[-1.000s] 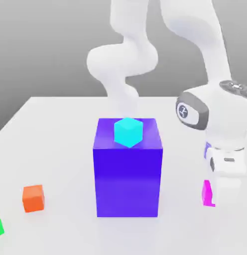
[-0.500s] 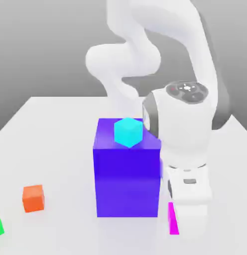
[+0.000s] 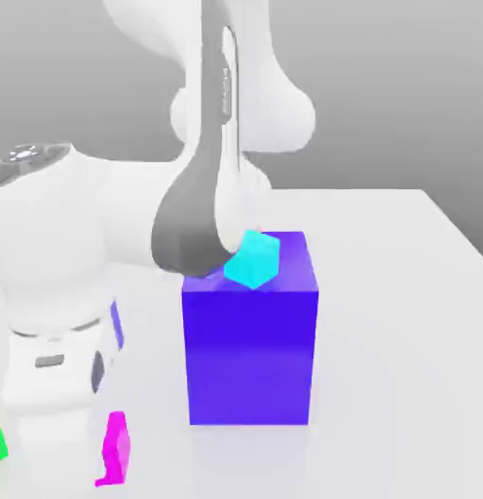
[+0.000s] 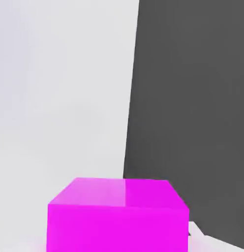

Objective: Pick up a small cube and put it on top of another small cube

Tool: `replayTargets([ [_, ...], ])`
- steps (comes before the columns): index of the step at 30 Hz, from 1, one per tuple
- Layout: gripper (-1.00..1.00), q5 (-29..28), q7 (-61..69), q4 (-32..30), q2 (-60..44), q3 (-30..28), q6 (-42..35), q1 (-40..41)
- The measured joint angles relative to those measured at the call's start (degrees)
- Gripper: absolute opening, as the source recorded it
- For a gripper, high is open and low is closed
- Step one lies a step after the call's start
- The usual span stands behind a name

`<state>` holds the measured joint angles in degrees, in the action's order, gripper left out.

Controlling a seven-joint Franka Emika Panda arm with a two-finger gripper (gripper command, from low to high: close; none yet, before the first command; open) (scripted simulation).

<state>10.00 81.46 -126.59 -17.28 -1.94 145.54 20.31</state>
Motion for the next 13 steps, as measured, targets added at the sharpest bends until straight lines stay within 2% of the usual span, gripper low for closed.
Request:
replayTargets([
  [4,-1.0,-4.21,7.32,-1.41,0.43,-6.06,-0.69,6.51],
  [7,-1.0,-3.75,9.94,-1.38,-4.32,-6.5,3.63,8.67],
  [8,1.0,-3.31,10.41,-1.29,-6.08,-6.19,5.27,9.09],
  [13,1.0,-3.31,10.41,-1.29,-6.08,-6.19,5.27,9.09],
])
